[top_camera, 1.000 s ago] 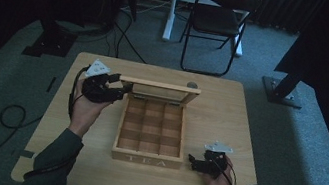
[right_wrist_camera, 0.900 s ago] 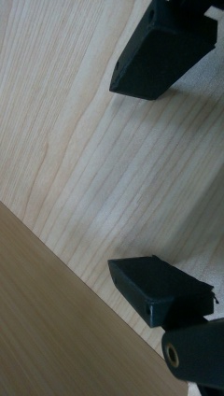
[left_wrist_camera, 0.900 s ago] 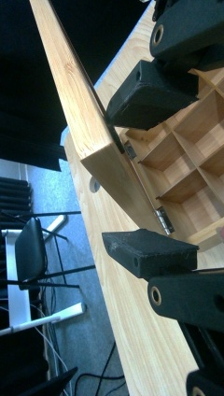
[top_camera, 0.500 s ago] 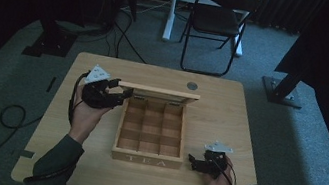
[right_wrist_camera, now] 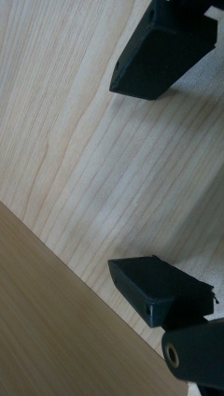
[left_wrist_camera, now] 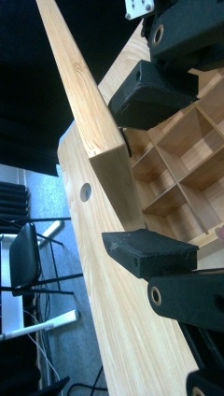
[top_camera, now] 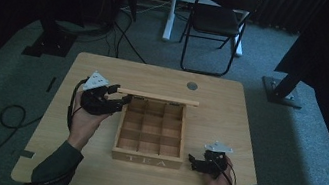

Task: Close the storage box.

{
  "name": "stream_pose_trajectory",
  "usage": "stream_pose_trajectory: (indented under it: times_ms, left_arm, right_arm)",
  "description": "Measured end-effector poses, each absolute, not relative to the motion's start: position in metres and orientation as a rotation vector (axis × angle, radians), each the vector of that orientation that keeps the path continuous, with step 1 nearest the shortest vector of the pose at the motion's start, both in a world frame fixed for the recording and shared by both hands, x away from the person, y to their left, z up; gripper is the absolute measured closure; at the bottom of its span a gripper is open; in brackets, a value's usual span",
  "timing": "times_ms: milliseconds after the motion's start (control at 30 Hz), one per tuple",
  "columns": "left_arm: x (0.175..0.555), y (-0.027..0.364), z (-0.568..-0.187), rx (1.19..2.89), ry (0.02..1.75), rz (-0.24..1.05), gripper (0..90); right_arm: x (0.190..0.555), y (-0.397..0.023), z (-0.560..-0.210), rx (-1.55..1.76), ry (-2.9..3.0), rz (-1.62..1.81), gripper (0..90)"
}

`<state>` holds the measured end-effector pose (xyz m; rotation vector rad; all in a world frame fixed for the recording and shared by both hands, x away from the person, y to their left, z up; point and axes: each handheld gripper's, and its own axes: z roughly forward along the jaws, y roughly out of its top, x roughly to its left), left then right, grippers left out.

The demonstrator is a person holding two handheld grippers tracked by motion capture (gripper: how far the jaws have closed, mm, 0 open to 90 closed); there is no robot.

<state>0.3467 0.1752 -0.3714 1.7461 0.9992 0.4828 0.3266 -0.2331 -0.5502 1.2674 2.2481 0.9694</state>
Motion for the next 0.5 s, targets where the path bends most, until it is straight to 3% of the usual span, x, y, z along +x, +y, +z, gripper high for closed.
stream_pose_trajectory:
  times_ms: [500]
  left_arm:
    - [0.3376,0.1738,-0.3798,1.734,1.01,0.466,38.0]
  right_arm:
    - [0.3266,-0.2331,-0.5502,1.266,2.249,0.969,13.1]
